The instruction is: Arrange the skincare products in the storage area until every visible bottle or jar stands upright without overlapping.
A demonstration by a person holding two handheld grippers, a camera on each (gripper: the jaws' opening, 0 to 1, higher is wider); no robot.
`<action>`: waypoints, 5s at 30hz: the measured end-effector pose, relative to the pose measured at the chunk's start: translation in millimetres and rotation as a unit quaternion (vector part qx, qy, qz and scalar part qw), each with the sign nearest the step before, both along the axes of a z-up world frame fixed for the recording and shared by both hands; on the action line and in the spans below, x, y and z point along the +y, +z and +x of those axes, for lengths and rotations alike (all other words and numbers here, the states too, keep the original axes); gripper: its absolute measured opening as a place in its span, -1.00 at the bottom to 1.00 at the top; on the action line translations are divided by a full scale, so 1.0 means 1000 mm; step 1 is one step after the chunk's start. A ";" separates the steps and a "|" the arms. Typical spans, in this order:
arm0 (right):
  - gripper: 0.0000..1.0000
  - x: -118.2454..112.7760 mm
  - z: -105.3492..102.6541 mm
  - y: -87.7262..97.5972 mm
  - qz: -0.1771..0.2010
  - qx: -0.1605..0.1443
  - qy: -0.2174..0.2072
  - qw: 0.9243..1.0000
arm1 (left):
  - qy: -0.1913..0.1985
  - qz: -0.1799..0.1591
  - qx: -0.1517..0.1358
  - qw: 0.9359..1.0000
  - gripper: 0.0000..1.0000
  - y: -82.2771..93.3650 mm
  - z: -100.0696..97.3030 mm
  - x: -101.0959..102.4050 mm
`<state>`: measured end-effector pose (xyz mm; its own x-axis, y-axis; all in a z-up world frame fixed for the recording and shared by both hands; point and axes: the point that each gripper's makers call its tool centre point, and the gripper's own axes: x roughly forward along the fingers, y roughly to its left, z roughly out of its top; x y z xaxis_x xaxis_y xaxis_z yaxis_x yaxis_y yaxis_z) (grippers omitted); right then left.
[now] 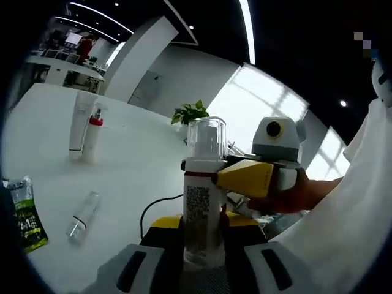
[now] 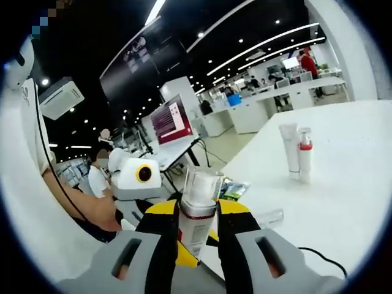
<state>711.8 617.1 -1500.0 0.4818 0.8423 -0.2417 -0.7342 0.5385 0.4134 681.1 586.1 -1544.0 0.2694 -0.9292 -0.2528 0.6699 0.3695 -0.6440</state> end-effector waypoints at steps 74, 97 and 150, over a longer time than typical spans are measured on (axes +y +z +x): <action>-0.62 0.027 0.007 -0.015 -0.068 0.014 -0.064 0.996 | 0.005 0.181 -0.092 0.979 -0.27 -0.053 -0.003 0.062; -0.61 0.033 0.086 -0.028 -0.101 -0.041 -0.101 0.989 | -0.045 0.389 -0.202 0.898 -0.44 -0.122 -0.010 0.107; -0.61 0.030 0.232 -0.126 -0.179 -0.129 -0.129 0.967 | -0.045 0.427 -0.177 0.886 -0.55 -0.146 -0.012 0.118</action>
<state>943.6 647.1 -1625.8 0.7481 0.5700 -0.3397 -0.6097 0.7926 -0.0129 669.5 704.1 -1689.7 0.4076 -0.4620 -0.7877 0.8251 0.5560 0.1008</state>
